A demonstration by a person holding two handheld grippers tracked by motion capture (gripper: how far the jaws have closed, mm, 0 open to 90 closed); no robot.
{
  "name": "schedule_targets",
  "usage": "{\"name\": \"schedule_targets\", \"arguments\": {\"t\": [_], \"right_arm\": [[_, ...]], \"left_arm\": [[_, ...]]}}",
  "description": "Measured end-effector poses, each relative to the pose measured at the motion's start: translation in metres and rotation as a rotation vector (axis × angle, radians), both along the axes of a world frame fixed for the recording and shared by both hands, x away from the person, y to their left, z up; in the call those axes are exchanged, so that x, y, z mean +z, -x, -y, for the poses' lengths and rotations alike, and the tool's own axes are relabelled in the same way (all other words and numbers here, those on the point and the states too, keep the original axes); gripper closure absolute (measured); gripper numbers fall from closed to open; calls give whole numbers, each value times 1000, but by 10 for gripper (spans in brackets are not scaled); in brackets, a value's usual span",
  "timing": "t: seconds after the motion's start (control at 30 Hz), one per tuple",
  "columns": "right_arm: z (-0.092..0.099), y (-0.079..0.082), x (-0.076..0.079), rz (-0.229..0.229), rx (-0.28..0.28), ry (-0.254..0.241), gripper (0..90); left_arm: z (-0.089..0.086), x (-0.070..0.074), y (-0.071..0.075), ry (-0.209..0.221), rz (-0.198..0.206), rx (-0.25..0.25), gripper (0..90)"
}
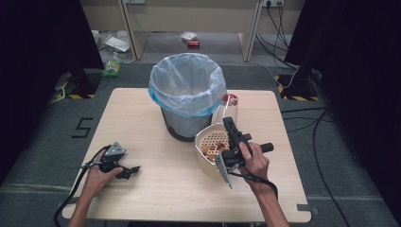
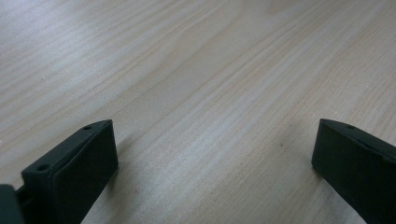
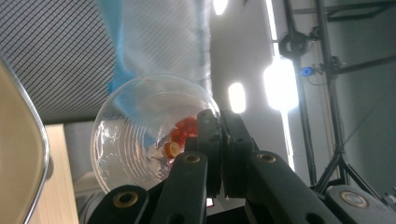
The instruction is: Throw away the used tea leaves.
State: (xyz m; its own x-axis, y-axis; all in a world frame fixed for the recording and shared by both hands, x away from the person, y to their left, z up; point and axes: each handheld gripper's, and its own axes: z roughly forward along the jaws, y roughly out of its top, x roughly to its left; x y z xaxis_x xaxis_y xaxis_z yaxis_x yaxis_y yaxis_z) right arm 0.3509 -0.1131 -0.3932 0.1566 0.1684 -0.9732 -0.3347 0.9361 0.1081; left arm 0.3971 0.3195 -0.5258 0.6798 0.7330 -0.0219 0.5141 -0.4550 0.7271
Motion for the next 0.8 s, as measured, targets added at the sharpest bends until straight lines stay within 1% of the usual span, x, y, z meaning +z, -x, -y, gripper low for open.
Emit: {"name": "schedule_targets", "arguments": {"t": [0.03,0.07,0.1,0.13,0.17,0.2,0.3,0.43,0.47,0.5,0.53,0.57,0.6,0.63,0.67,0.7,0.73,0.77,0.8], "right_arm": [[1,3,1,16,12,-25,885],[0,-4,-5,-19,-15,21,883],[1,-3,-5,-17,-4,8,885],[2,-2,-2,-15,-1,-30,885],[2,-2,-2,-15,-1,-30,885],[2,0,1,-23,2,-51,885],[0,0,0,-22,7,-39,885],[0,1,1,-37,16,-74,884],[0,1,1,-37,16,-74,884],[0,1,3,-51,22,-95,884],[2,0,6,-85,26,-143,884],[4,-2,9,-115,30,-193,884],[9,-4,15,-174,34,-276,883],[12,-5,19,-201,40,-324,883],[12,-5,19,-201,40,-324,883],[15,-7,23,-233,45,-365,883],[23,-10,32,-314,52,-464,883],[25,-12,34,-349,52,-497,883],[25,-12,34,-349,52,-497,883]], "left_arm": [[0,0,0,0,0,0,0],[0,0,0,0,0,0,0],[0,0,0,0,0,0,0],[0,0,0,0,0,0,0],[0,0,0,0,0,0,0],[0,0,0,0,0,0,0],[0,0,0,0,0,0,0],[0,0,0,0,0,0,0],[0,0,0,0,0,0,0],[0,0,0,0,0,0,0],[0,0,0,0,0,0,0],[0,0,0,0,0,0,0],[0,0,0,0,0,0,0],[0,0,0,1,0,0,0],[0,0,0,1,0,0,0],[0,0,0,1,-1,-1,0],[0,0,0,0,1,-1,0],[0,0,0,0,1,-1,0],[0,0,-1,0,1,-1,0]]}}
